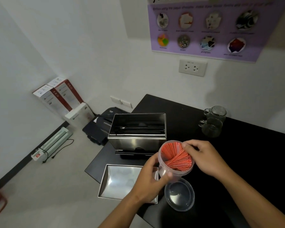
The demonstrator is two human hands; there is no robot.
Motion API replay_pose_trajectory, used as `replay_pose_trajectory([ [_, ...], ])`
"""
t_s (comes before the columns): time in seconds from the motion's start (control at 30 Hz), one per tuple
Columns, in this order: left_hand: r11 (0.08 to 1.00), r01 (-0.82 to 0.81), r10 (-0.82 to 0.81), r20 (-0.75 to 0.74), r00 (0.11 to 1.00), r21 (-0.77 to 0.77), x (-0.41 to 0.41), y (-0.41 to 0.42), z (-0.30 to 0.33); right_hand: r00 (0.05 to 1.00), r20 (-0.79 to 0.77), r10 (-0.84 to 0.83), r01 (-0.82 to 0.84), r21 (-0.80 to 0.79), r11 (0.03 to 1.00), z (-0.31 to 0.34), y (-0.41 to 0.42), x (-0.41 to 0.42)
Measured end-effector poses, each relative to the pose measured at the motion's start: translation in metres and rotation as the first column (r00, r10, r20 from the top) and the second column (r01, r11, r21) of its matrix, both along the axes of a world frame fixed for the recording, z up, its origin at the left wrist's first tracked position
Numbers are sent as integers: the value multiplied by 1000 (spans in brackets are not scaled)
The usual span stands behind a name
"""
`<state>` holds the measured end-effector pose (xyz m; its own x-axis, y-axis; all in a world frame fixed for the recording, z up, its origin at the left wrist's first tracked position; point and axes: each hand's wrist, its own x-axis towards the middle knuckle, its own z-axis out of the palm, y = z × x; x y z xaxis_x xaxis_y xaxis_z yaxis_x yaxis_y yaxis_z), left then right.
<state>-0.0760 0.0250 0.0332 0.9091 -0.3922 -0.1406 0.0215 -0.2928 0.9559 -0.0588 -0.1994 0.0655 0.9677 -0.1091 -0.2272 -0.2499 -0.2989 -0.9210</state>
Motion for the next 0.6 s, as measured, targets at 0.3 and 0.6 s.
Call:
replay_pose_trajectory([
  [0.3,985,-164,170,136,976,-53,-27,41,-1,992,-61,110,-103,104,989,3,52,-17],
  [0.6,950,-311,309,118,944,1,-37,80,-18,799,-481,362,-596,-548,587,-59,59,-35],
])
